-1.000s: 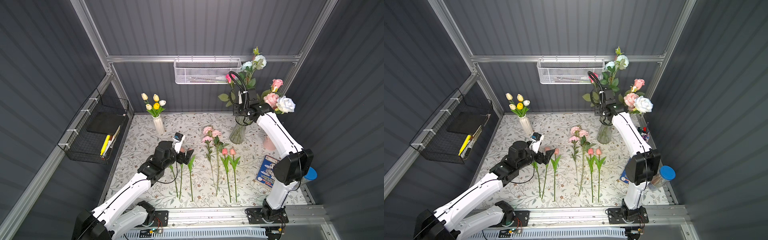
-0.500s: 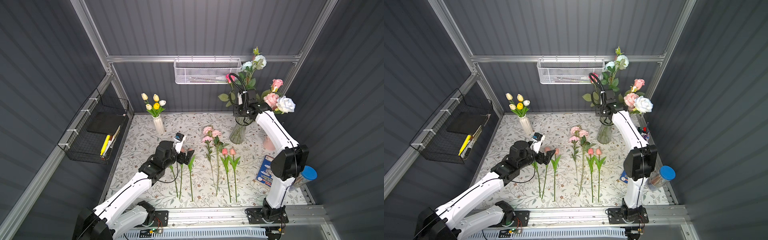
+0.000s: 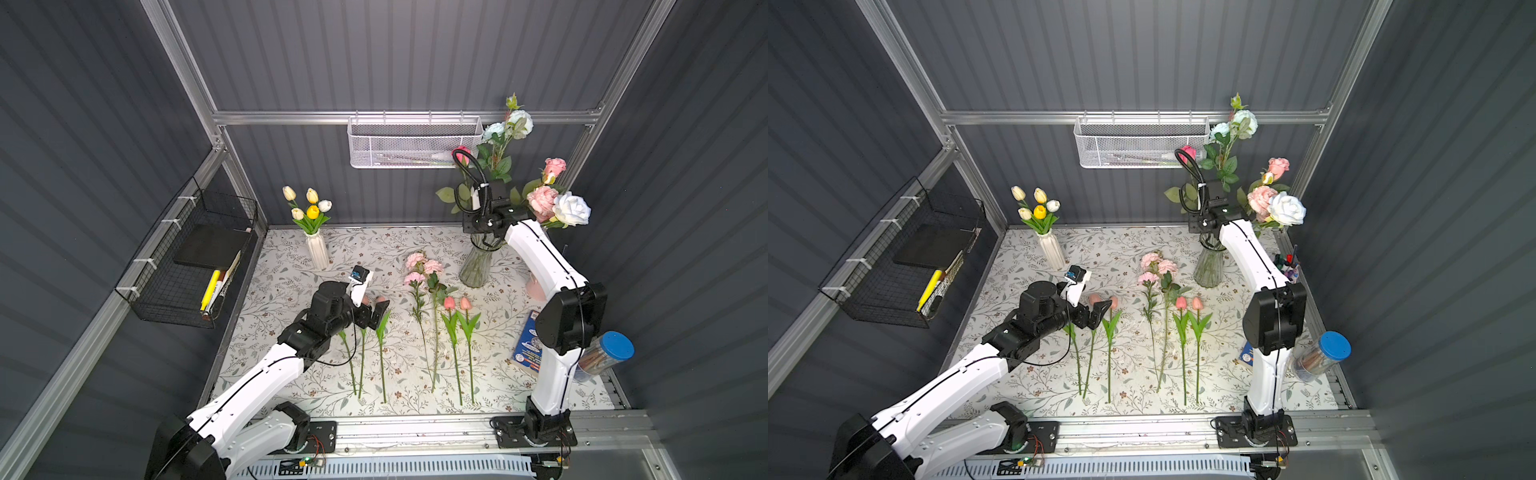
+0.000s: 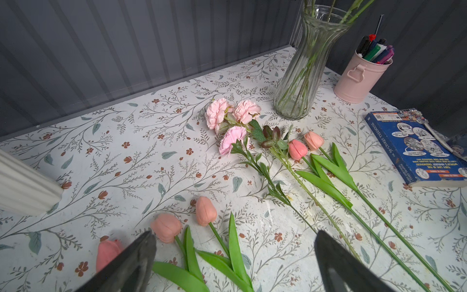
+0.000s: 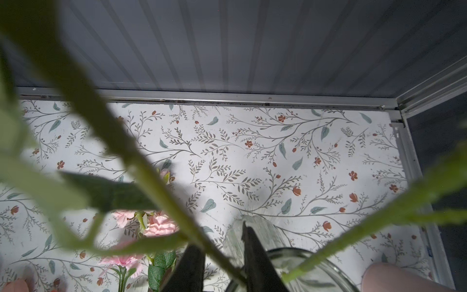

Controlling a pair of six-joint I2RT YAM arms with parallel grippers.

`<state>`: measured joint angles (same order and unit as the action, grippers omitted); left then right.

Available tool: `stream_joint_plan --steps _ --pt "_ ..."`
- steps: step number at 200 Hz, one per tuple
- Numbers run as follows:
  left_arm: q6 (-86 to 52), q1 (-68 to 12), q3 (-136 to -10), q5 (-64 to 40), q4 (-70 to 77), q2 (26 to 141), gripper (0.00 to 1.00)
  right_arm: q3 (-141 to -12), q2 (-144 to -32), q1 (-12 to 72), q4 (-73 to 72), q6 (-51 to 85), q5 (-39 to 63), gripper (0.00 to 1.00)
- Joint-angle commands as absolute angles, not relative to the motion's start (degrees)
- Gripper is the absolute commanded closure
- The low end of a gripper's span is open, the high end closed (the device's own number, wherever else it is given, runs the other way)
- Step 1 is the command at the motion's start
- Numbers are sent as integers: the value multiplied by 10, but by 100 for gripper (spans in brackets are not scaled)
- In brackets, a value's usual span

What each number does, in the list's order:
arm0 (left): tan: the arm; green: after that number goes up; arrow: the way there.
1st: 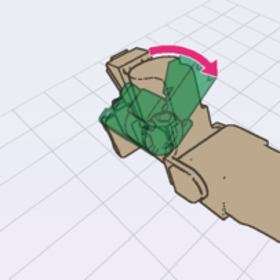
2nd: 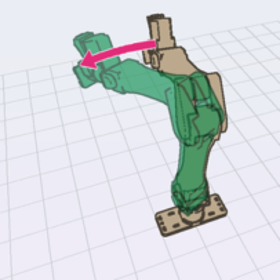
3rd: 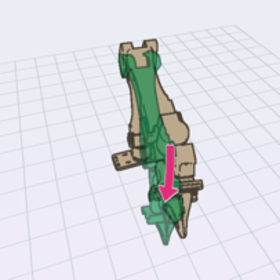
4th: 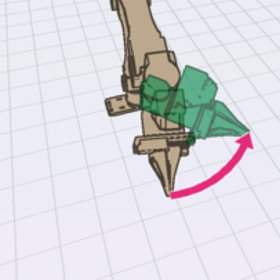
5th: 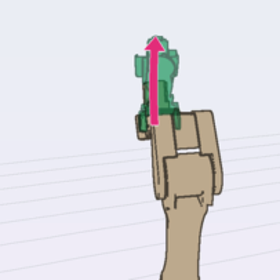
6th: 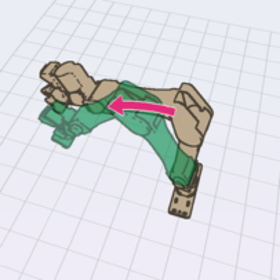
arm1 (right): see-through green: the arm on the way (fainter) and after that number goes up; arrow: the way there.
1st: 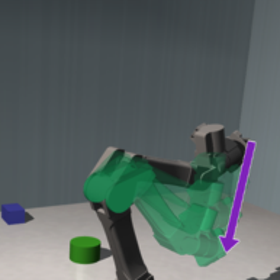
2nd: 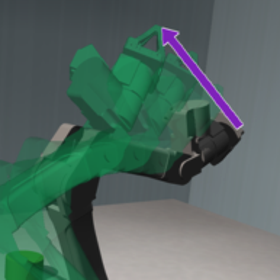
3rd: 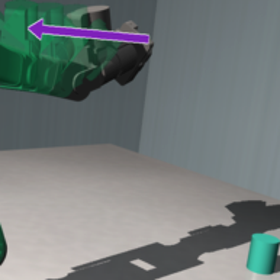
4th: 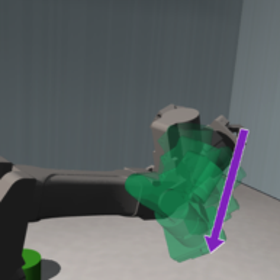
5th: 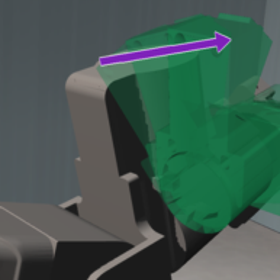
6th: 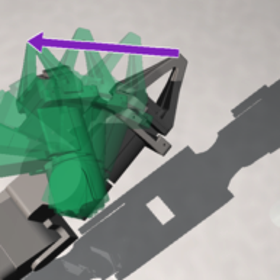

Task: Pick out pink flowers from the vase
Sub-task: Pick up the flower from the vase.

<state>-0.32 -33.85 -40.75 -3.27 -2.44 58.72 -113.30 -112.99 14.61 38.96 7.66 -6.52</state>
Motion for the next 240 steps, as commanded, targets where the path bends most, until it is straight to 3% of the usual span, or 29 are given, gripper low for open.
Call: stream_joint_plan --steps 1,62,240 --pt "10 -343 -405 -46 -9 573 1 -1134 -1127 143 374 72 -71 78" --pt "11 -343 -404 -55 -8 564 1 -1109 -1113 142 359 58 -86 97" --pt "7 -343 -403 -55 -4 558 1 -984 -994 143 204 -3 -101 100"
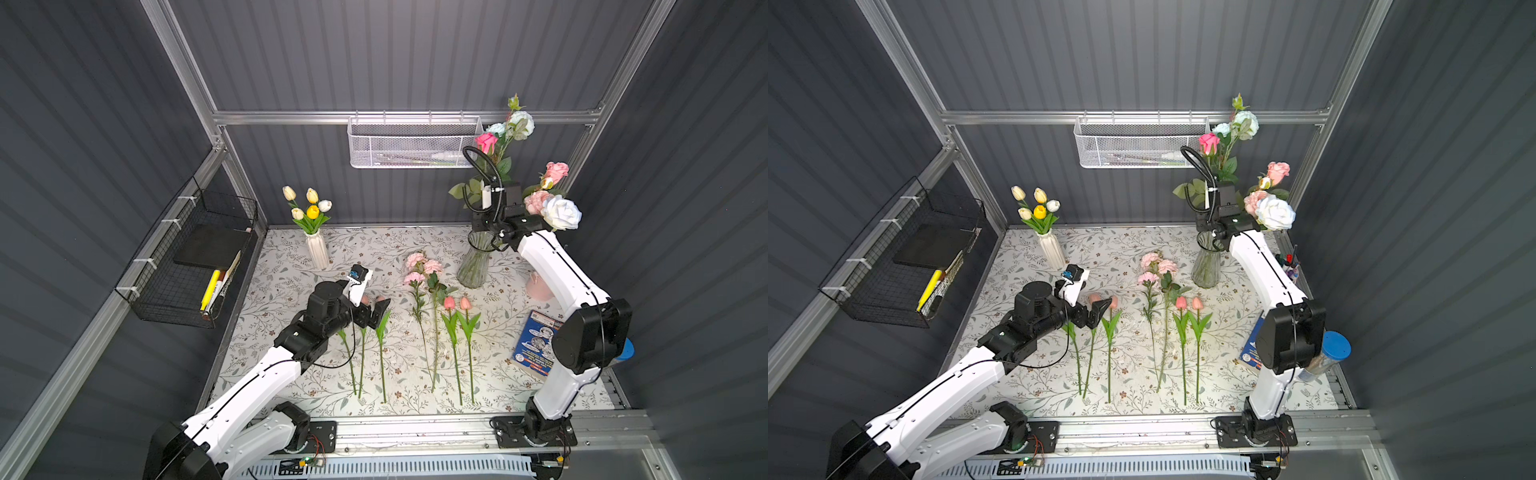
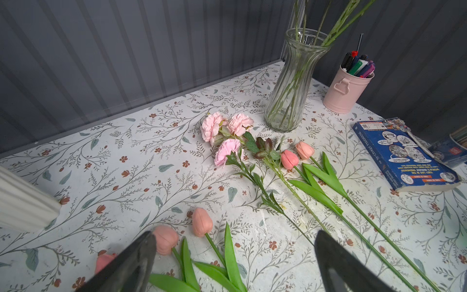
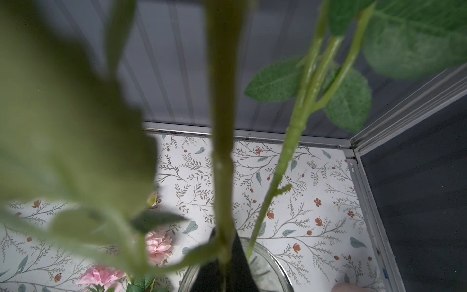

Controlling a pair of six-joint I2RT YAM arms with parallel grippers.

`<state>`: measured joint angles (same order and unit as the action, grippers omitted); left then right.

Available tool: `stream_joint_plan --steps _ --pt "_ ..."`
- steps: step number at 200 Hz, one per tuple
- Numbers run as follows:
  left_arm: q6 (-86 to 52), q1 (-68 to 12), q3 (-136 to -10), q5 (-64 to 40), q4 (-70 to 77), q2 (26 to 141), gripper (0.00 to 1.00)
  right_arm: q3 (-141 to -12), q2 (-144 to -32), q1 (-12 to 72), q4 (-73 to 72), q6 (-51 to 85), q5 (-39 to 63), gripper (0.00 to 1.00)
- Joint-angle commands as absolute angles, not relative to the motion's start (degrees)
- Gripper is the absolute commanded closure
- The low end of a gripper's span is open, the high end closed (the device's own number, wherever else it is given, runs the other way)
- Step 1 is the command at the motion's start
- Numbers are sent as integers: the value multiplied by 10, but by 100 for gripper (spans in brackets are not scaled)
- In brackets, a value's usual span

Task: Pick out pink flowers from the vase
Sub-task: Pick up the flower from the vase.

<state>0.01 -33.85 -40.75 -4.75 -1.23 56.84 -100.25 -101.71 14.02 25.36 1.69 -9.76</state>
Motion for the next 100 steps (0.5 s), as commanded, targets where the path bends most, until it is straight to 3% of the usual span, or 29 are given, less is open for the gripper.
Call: stream_joint_plan --steps 1,100 --pt "7 -343 -403 -55 -4 557 1 -984 -993 143 203 -3 -101 100" --pt "8 -343 -404 -48 -4 557 1 -947 -929 149 118 -52 -61 100"
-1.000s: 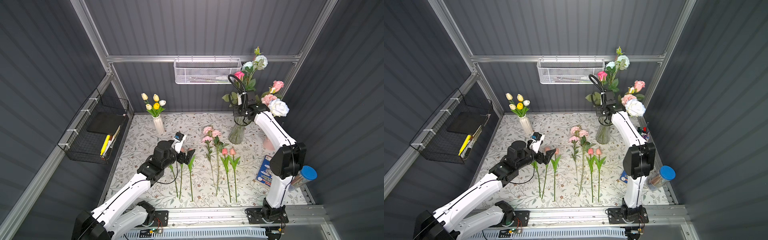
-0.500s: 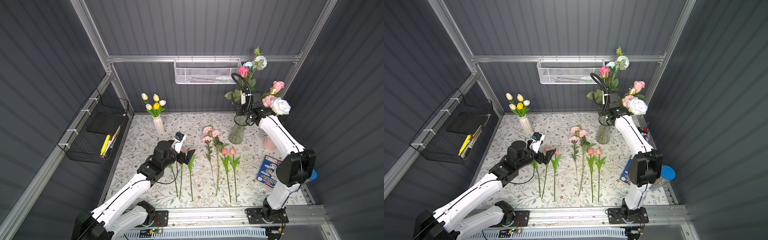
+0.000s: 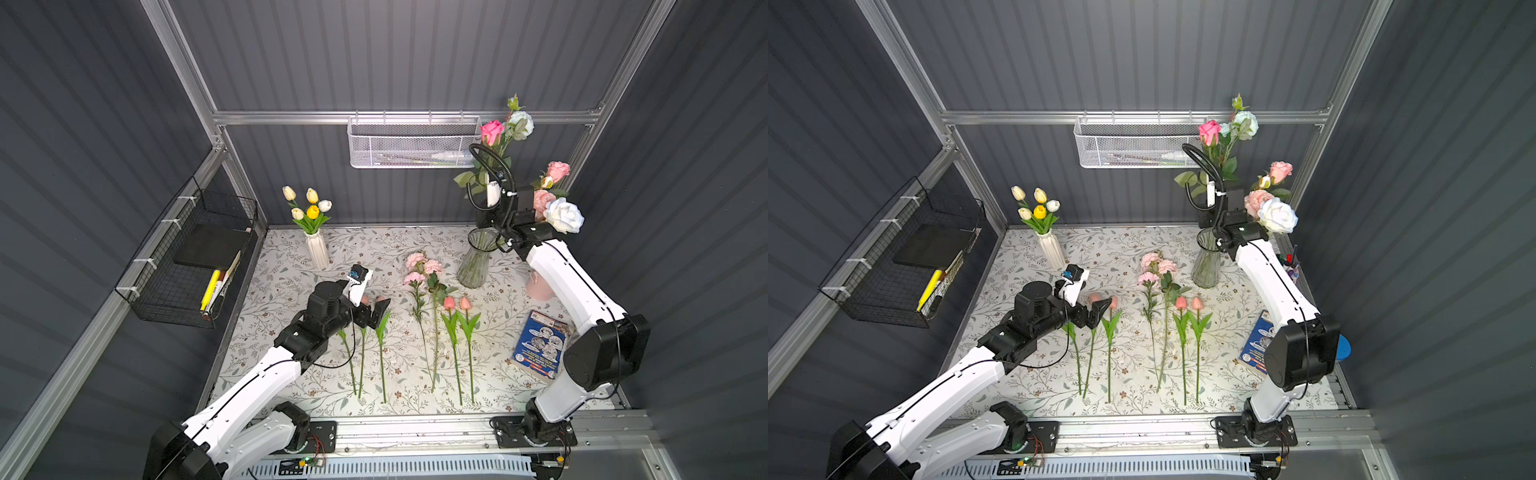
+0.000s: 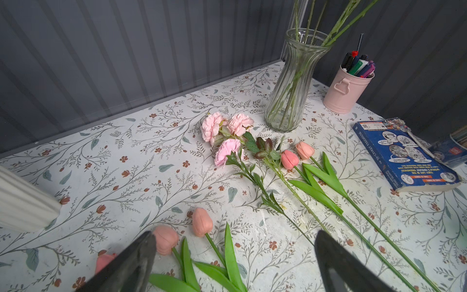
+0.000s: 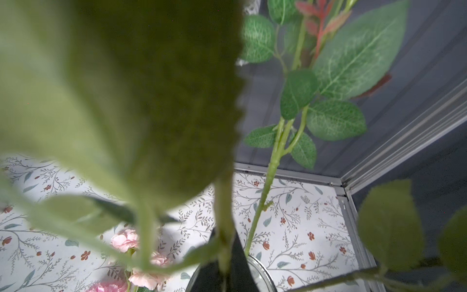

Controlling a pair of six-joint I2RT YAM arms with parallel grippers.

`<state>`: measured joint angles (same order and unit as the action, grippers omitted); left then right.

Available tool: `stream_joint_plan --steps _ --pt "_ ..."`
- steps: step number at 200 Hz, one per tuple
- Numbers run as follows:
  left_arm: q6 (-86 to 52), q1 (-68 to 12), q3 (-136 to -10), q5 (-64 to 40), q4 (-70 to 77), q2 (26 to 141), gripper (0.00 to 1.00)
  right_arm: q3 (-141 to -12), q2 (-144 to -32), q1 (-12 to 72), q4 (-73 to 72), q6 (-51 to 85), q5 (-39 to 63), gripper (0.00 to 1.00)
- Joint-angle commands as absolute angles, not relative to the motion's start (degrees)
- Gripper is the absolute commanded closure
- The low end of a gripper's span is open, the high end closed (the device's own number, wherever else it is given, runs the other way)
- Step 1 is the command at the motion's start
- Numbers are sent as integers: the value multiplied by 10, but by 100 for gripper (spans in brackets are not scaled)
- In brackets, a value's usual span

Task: Pick out pink flowers from the vase
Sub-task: Pick up the flower from the vase.

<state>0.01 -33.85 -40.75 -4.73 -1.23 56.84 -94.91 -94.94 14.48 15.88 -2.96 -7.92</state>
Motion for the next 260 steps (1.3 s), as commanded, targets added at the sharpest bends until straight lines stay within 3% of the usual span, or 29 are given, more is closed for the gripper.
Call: stream_joint_plan --steps 1,260 --pt "8 -343 -404 -48 -4 557 1 -947 -928 150 118 -52 -60 100" --pt "9 -343 -403 -48 -2 556 1 -984 -882 163 58 -94 -6 100"
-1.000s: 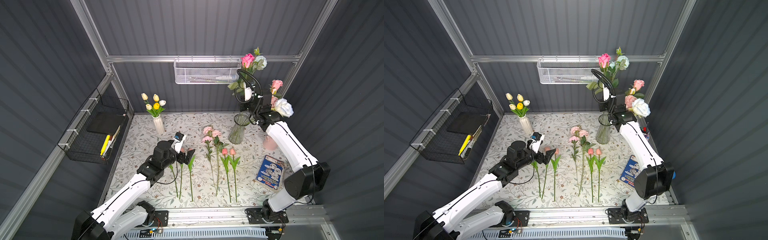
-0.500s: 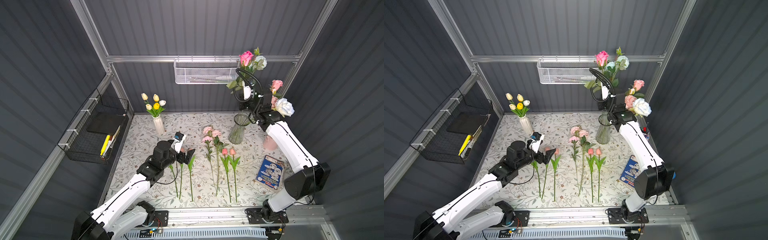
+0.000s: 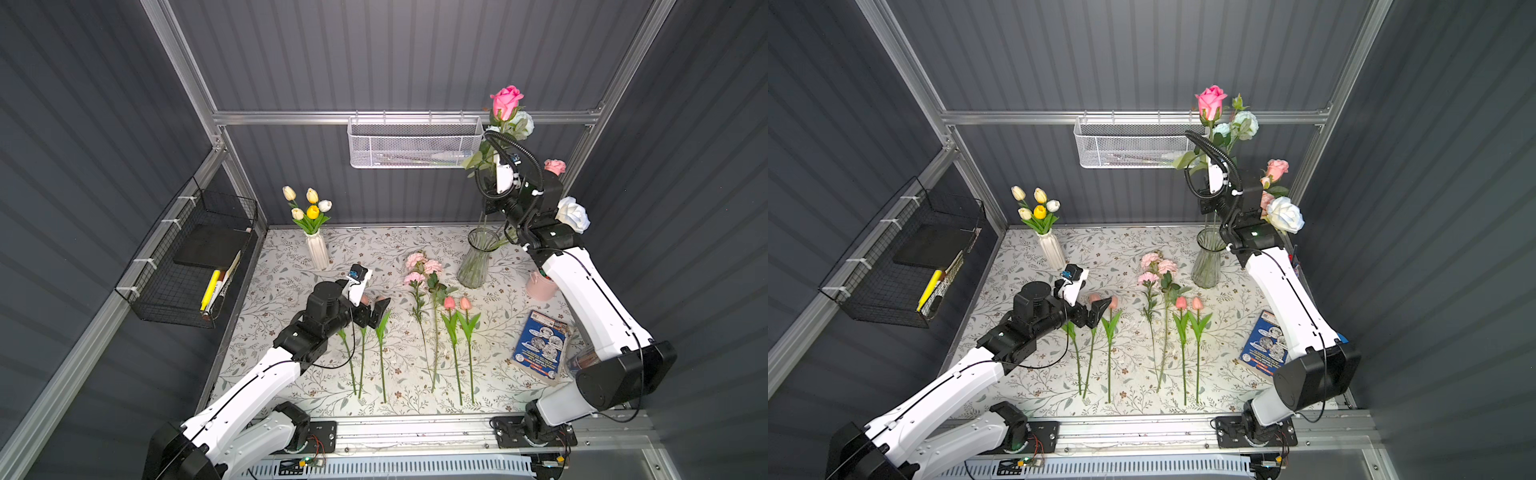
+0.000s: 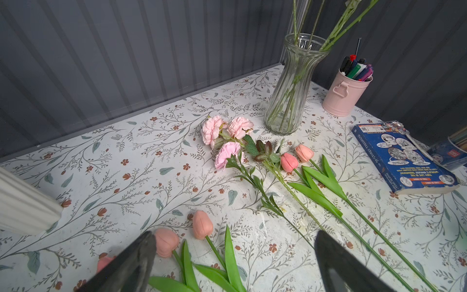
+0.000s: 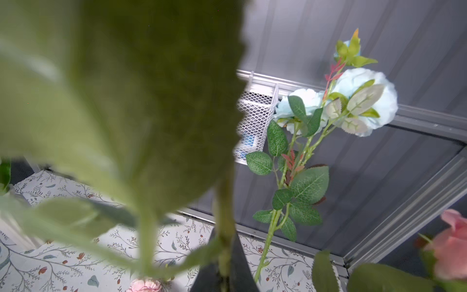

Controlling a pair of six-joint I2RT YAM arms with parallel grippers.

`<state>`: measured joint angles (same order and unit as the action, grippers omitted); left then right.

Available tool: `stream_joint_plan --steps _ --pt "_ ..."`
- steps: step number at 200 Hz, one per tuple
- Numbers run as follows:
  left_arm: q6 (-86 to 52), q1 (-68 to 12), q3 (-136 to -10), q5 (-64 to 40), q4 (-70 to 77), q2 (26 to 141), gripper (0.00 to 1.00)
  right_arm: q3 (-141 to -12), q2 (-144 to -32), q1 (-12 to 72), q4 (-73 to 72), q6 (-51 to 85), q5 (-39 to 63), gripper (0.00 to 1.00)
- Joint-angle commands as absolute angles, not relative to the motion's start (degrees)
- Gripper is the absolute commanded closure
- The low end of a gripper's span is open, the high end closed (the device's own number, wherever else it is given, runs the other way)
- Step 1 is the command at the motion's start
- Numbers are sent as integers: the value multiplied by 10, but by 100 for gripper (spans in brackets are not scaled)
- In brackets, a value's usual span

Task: Pick out pink flowers from the vase
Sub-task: Pick up the flower from the vase, then place the flower at the center of the board.

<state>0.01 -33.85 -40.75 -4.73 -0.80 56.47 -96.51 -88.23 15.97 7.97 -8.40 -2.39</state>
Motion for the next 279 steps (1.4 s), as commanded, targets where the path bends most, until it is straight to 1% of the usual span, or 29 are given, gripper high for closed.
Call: stream_joint_plan --steps 1,38,79,139,151,159,178,198,226,256,279 --pt "9 -343 -403 -48 -2 556 1 -984 -882 163 58 -94 -5 100" --pt "9 -343 -403 -48 -4 558 1 -1019 -881 173 53 -115 -9 100" --pt "9 -343 -403 -46 -3 560 1 -1060 -874 204 26 -154 -73 100" --pt "11 -343 -403 -36 -4 554 1 -1103 -869 243 37 -157 -63 100" --pt "11 -343 -404 -30 -6 554 1 -1097 -860 249 54 -120 -65 100" --pt "11 -343 -406 -20 -10 552 1 -1090 -852 251 75 -71 -58 100" --pt "8 -343 -410 34 -25 541 1 -1064 -828 267 142 18 -49 100" --pt "-3 -343 -404 81 -34 522 1 -997 -793 293 186 71 -36 100" --pt "-6 -343 -403 119 -39 511 1 -923 -766 296 236 180 12 100" --pt "-8 -343 -406 122 -42 514 1 -932 -805 298 329 264 72 100" --pt "-10 -343 -408 119 -45 516 1 -1000 -880 298 432 289 136 100"
